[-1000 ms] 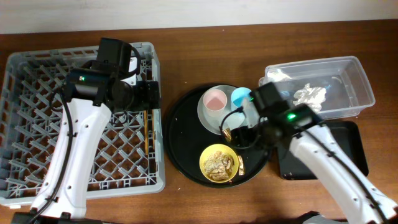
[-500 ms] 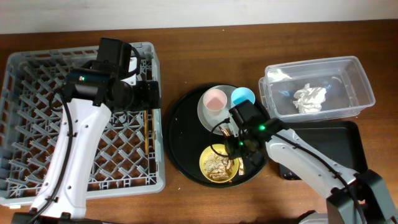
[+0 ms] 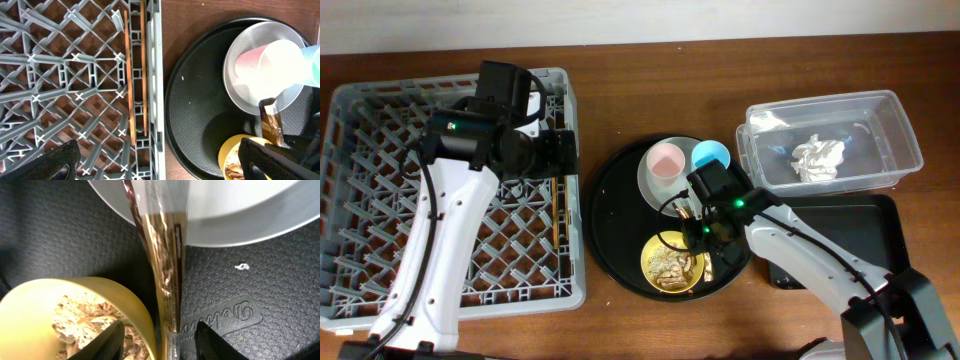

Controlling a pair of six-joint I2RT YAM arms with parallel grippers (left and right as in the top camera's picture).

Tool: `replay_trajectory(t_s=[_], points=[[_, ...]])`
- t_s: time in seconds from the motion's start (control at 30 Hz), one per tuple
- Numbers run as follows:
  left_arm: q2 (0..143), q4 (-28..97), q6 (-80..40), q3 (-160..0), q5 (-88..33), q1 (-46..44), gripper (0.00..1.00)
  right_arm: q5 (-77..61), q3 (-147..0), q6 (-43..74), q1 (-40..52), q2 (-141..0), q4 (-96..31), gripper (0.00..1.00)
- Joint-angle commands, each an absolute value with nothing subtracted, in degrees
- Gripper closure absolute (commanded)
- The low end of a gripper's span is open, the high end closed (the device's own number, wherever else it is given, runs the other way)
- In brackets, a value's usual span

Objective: Sort waste into correct bins and load items into the dishwasher rack
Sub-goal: 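Grasp the brown wrapper with the right gripper and drop it in the bin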

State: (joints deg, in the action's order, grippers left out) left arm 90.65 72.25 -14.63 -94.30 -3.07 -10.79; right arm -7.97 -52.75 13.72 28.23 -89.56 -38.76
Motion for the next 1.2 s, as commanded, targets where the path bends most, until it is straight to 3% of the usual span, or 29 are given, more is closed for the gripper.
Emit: replay_trajectory(t_s=[0.0,0.63,0.73,0.8,0.93,1.03,1.17], points=[[90.6,72.3,-14.8,-94.9,-3.4,-10.7,0.01,-8.3,-54.5,14.0,28.4,-88.1,-38.3,0.50],[90.6,72.3,-14.8,-94.9,-3.4,-10.7,0.01,-3.8,-52.4,18.6,28.4,-89.9,-33.0,0.48],[90.6,72.3,-14.8,-94.9,-3.4,-10.7,0.01,-3.8,-51.7,18.6,28.4,-90.4,-33.3,0.63],[90.6,72.3,-14.8,-94.9,-3.4,-10.7,0.01,-3.8,-51.7,18.6,28.4,-90.4,-33.4,0.81],[90.6,72.3,-14.8,-94.9,-3.4,-10.7,0.01,-3.8,-51.7,18.5,28.4,-90.4,-34.3,0.84],[90.6,72.3,-14.8,-94.9,-3.4,-10.7,0.01,-3.8,-52.1,18.4,28.1,-90.3,-34.9,0.96],[90.6,72.3,-14.8,-94.9,-3.4,-10.7,0.01,-3.7,-57.2,16.7,23.7,-87.2,-41.8,0.96]])
